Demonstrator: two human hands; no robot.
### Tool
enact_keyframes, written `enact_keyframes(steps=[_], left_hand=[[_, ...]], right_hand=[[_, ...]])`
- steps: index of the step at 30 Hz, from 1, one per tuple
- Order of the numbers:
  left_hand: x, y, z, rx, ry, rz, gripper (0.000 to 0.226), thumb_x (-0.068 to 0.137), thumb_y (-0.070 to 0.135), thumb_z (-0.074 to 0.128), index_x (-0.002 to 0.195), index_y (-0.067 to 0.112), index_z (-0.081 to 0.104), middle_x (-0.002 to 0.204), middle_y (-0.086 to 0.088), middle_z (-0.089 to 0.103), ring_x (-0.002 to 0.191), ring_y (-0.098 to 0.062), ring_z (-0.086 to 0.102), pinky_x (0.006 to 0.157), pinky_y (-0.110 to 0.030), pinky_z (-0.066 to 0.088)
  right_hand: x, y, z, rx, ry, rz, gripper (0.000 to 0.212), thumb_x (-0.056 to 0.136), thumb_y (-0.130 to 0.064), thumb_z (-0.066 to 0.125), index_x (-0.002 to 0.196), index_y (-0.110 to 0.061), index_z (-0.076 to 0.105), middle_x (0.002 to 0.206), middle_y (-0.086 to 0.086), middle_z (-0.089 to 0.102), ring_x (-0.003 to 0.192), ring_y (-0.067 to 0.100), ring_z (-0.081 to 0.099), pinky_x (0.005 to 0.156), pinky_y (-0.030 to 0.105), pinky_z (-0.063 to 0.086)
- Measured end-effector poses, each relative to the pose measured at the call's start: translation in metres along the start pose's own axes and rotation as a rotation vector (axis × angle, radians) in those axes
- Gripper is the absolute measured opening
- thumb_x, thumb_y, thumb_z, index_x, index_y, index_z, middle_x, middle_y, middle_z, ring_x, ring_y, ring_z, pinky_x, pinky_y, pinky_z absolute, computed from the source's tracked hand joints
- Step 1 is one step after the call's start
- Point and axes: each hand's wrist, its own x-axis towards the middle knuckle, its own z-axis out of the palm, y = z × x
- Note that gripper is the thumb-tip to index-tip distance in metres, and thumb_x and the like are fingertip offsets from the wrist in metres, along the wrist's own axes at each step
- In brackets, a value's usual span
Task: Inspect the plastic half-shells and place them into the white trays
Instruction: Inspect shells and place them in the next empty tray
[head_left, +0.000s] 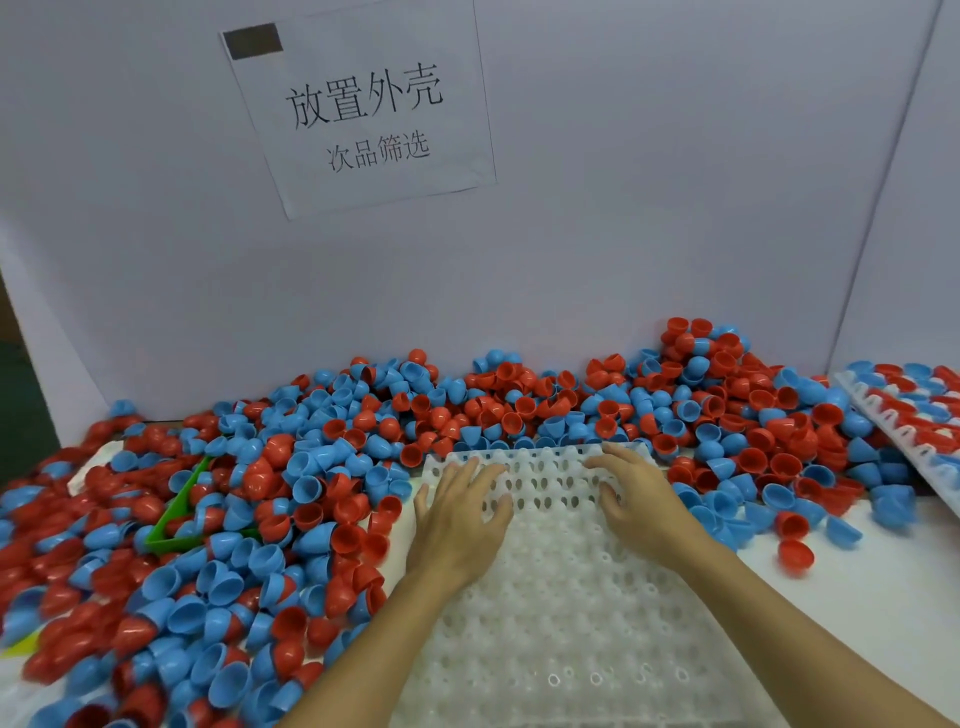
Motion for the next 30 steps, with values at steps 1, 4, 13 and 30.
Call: enact_keyframes(steps=[1,4,13,30], left_hand=[[-0.001,0.001,-0.003,-0.103,0.055,0.014,0.038,0.104,0.038,0.041,0.139,0.03,0.052,0.151,0.007,0.045,0.146,-0.016,0.029,0.122,-0.044,0.012],[-0.01,0.007,-0.013,-0.359,0.266,0.086,0.024,0.101,0.018,0.046,0.11,0.015,0.068,0.107,0.008,0.064,0.105,-0.002,0.056,0.095,-0.026,0.044],[0.002,-0.016,-0.054,-0.007,0.304,0.122,0.01,0.095,0.026,0.057,0.104,0.026,0.061,0.104,0.015,0.051,0.104,-0.008,0.047,0.086,-0.017,0.04],[0.178,-0.029,-0.075,0.649,-0.203,-0.061,0.083,0.081,0.054,0.068,0.152,0.047,0.026,0.165,0.003,0.011,0.148,-0.041,0.006,0.114,-0.068,0.017]], right_hand=[[-0.003,-0.002,-0.002,-0.008,0.052,-0.025,0.033,0.098,-0.009,0.051,0.128,-0.015,0.064,0.151,0.002,0.045,0.139,0.023,0.04,0.115,0.038,0.035],[-0.012,-0.005,-0.013,-0.041,0.265,-0.092,0.027,0.094,-0.005,0.056,0.115,-0.014,0.07,0.125,-0.001,0.064,0.115,0.02,0.059,0.096,0.038,0.051],[-0.048,0.033,-0.029,0.297,0.402,0.07,0.028,0.092,0.006,0.059,0.103,-0.016,0.073,0.107,-0.001,0.07,0.099,0.015,0.061,0.082,0.02,0.046],[-0.056,0.04,-0.024,0.359,0.71,0.011,0.023,0.081,-0.003,0.051,0.08,-0.013,0.071,0.08,-0.008,0.067,0.078,0.015,0.065,0.074,0.004,0.045]])
